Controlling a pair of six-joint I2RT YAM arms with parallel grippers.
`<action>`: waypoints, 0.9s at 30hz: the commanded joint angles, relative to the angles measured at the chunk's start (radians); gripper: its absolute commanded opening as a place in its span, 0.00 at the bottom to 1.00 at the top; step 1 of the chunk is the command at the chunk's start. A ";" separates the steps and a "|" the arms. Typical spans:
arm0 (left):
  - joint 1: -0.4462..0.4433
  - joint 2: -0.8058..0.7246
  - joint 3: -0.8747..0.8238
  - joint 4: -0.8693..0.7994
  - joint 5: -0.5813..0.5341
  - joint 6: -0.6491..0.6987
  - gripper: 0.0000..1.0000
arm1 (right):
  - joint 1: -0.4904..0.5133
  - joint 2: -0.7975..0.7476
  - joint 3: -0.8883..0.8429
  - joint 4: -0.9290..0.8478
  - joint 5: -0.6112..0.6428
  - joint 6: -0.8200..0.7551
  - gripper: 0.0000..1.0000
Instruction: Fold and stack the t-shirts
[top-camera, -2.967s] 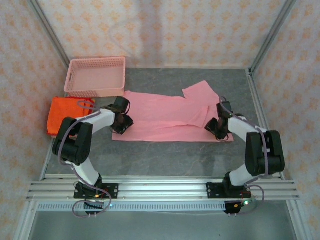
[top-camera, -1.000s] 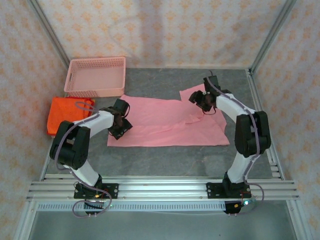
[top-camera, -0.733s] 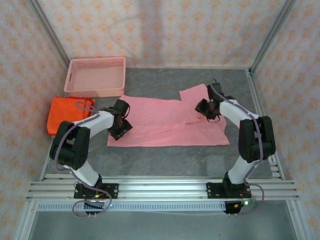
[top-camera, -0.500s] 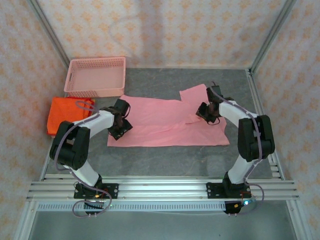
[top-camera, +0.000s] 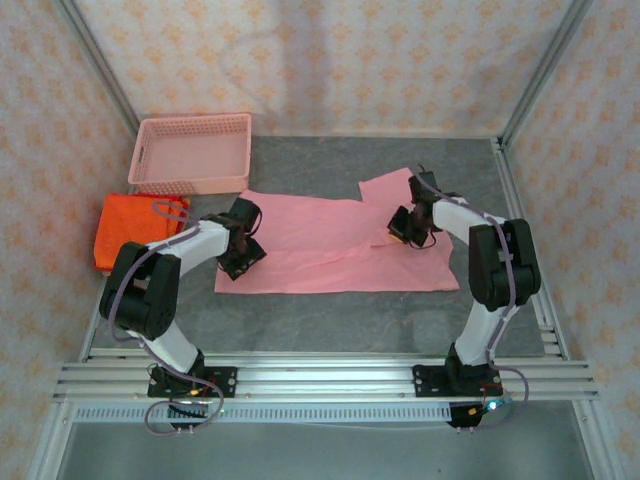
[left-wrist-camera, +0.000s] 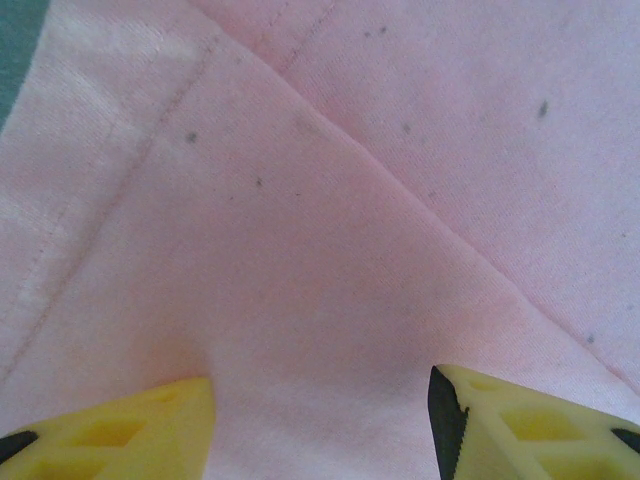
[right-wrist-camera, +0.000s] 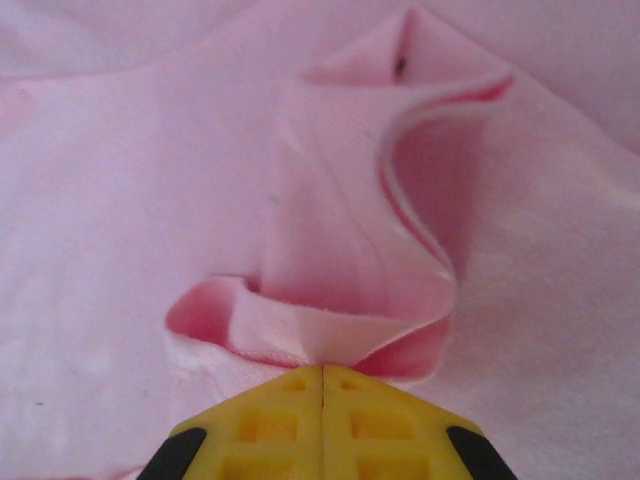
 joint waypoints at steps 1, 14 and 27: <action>-0.004 0.004 0.018 -0.040 -0.040 0.015 0.59 | -0.001 0.010 0.058 0.009 -0.023 0.005 0.00; -0.023 -0.039 0.027 -0.032 -0.065 0.037 0.64 | -0.031 0.002 0.096 0.102 0.024 -0.025 0.52; -0.006 0.123 0.304 0.041 -0.137 0.171 0.65 | -0.096 0.021 -0.014 0.132 0.065 -0.023 0.40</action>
